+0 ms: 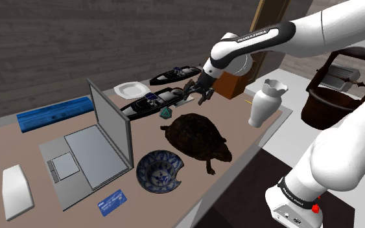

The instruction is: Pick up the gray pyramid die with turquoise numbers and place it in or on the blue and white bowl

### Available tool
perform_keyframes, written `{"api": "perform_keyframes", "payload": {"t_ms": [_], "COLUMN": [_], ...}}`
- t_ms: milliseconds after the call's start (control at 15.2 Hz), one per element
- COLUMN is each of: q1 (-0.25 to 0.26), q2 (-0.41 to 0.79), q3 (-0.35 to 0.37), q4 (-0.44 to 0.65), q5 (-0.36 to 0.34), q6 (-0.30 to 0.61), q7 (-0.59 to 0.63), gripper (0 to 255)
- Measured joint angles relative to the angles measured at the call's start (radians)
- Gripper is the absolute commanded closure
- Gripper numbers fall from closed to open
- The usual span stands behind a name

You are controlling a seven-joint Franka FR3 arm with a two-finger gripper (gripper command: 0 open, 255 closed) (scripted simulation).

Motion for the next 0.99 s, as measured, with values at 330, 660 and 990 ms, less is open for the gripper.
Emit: {"api": "perform_keyframes", "payload": {"t_ms": [330, 660, 990], "q1": [0.006, -0.004, -0.013], "q2": [0.185, 0.383, 0.483], "q3": [0.006, 0.031, 0.049], "q4": [0.105, 0.252, 0.327], "q5": [0.135, 0.263, 0.316], "q6": [0.080, 0.136, 0.163], "q7": [-0.031, -0.051, -0.063], "gripper": [0, 0, 0]}}
